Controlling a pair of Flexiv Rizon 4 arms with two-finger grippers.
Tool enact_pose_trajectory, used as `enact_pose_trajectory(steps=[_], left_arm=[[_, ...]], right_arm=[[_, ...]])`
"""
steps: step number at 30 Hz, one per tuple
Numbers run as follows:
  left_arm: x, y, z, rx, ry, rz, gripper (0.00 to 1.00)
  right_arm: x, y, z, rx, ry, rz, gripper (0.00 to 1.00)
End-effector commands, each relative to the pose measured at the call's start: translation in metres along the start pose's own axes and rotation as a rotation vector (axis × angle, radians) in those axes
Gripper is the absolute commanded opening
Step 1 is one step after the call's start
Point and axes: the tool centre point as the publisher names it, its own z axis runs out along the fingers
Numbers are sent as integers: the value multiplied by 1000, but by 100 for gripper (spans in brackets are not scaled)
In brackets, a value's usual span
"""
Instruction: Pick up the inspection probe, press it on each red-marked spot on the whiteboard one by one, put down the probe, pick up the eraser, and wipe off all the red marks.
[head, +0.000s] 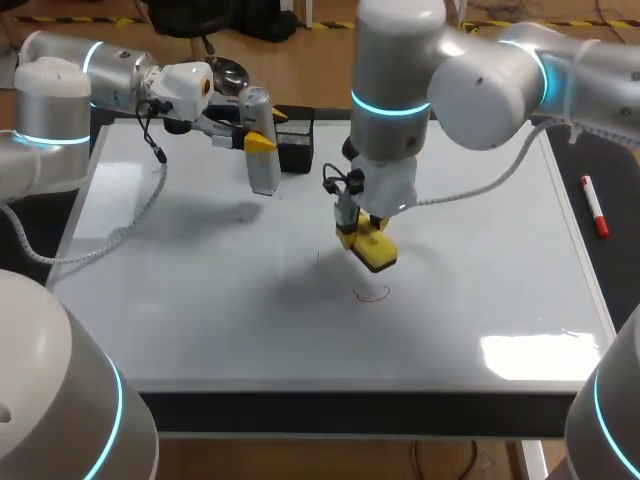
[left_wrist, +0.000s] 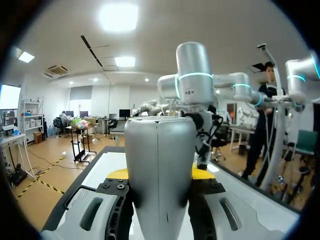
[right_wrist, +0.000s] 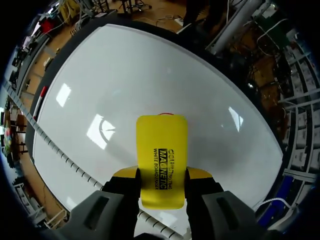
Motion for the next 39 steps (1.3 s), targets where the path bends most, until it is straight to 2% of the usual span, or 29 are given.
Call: enact_pose_trajectory(steps=[1,16,39], left_arm=[[0,-1,0,-1,-1,0,0],[0,-1,0,-1,-1,0,0],[0,-1,0,-1,-1,0,0]], right_arm=[[-5,2,5,-3,6,-7,0],[-30,15,21,-7,8,-18,0],[-31,18,21,6,1,2,0]])
